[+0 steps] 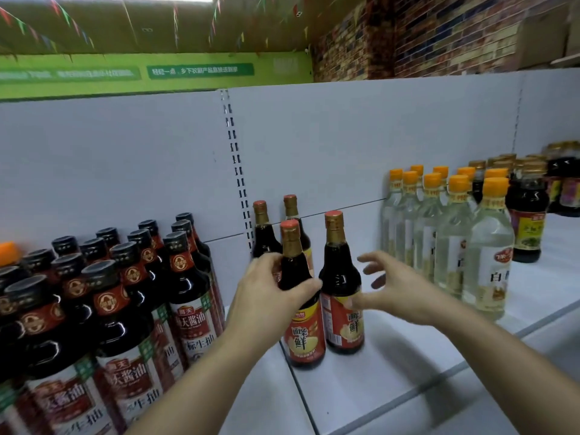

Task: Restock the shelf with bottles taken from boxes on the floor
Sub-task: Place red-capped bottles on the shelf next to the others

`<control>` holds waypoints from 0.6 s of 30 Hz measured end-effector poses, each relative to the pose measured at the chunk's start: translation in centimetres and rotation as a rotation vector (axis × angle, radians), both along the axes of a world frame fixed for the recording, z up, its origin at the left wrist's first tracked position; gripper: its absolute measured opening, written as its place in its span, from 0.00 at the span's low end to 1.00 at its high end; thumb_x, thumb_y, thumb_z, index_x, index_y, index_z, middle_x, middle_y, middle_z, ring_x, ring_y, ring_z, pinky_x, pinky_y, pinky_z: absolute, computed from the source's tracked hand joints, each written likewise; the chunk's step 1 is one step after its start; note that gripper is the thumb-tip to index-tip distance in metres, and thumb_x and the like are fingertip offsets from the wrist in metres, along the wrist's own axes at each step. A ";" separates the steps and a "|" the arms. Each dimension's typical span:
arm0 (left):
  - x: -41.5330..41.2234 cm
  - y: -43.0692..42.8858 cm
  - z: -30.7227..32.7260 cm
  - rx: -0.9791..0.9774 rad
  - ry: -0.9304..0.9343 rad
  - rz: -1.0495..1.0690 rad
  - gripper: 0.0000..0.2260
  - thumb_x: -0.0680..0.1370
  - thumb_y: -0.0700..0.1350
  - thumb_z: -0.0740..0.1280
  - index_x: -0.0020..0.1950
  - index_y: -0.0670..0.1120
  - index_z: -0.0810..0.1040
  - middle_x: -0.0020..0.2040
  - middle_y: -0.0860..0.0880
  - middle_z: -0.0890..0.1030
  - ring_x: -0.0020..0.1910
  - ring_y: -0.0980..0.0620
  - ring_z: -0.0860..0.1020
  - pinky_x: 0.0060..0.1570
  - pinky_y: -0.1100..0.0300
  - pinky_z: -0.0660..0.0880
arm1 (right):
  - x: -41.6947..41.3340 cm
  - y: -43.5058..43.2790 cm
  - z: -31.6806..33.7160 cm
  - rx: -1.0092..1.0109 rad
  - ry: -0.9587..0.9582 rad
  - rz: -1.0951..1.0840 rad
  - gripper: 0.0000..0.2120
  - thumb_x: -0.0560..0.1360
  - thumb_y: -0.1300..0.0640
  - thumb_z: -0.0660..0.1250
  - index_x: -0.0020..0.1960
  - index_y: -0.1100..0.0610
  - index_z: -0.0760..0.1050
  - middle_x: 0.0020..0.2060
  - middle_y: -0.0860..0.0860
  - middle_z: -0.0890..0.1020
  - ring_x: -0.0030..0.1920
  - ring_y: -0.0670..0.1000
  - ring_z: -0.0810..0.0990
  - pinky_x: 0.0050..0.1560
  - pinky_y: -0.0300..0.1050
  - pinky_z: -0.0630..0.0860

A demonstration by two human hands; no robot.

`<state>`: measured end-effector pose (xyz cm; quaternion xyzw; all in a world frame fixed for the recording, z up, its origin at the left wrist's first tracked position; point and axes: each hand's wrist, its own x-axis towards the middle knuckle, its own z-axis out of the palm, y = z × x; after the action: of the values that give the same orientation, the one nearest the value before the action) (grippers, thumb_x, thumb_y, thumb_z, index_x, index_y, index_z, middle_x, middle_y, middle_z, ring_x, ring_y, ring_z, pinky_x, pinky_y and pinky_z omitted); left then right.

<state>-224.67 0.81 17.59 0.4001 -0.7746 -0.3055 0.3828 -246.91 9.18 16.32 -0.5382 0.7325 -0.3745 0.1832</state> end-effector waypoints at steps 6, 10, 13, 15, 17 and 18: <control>0.0 0.9 -3.1 0.133 -0.011 -0.043 0.33 0.69 0.54 0.81 0.65 0.66 0.65 0.55 0.67 0.77 0.54 0.64 0.78 0.53 0.61 0.75 | 0.4 -0.2 -4.7 -0.031 -0.105 0.040 0.44 0.55 0.40 0.81 0.69 0.39 0.70 0.61 0.39 0.80 0.58 0.42 0.80 0.60 0.50 0.81; 0.1 0.4 -4.5 0.197 0.025 -0.018 0.29 0.68 0.52 0.82 0.64 0.61 0.72 0.52 0.66 0.83 0.50 0.68 0.79 0.56 0.56 0.79 | 0.7 -0.6 -6.1 -0.075 -0.169 0.039 0.32 0.64 0.47 0.81 0.65 0.41 0.75 0.55 0.39 0.83 0.53 0.39 0.82 0.58 0.47 0.81; 0.3 0.2 -4.8 0.199 0.037 -0.019 0.30 0.67 0.52 0.83 0.66 0.61 0.74 0.51 0.67 0.83 0.48 0.71 0.80 0.57 0.55 0.79 | 0.4 -1.4 -6.4 -0.088 -0.196 0.030 0.30 0.68 0.51 0.81 0.67 0.43 0.74 0.54 0.40 0.84 0.51 0.39 0.83 0.55 0.44 0.82; 0.4 0.3 -4.8 0.195 0.056 -0.031 0.30 0.68 0.51 0.82 0.66 0.60 0.74 0.51 0.67 0.83 0.48 0.72 0.79 0.56 0.58 0.78 | 0.0 -2.1 -6.5 -0.095 -0.178 0.033 0.30 0.69 0.51 0.80 0.68 0.44 0.73 0.56 0.40 0.84 0.52 0.39 0.83 0.53 0.41 0.81; 0.4 0.5 -4.8 0.191 0.071 -0.043 0.30 0.69 0.50 0.82 0.67 0.60 0.74 0.52 0.68 0.81 0.50 0.71 0.78 0.54 0.61 0.76 | -0.4 -2.8 -6.4 -0.092 -0.161 0.031 0.31 0.70 0.50 0.80 0.69 0.46 0.73 0.57 0.40 0.83 0.52 0.40 0.83 0.51 0.37 0.80; 0.3 0.5 -4.9 0.188 0.075 -0.046 0.30 0.69 0.51 0.81 0.68 0.60 0.73 0.53 0.68 0.80 0.51 0.71 0.77 0.53 0.63 0.75 | -0.7 -3.2 -6.4 -0.086 -0.153 0.027 0.31 0.71 0.50 0.80 0.70 0.47 0.72 0.57 0.41 0.82 0.53 0.41 0.83 0.52 0.38 0.79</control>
<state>-224.35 1.30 12.65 0.4047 -0.7365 -0.4004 0.3654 -247.58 5.97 9.92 -0.5253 0.6922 -0.4431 0.2203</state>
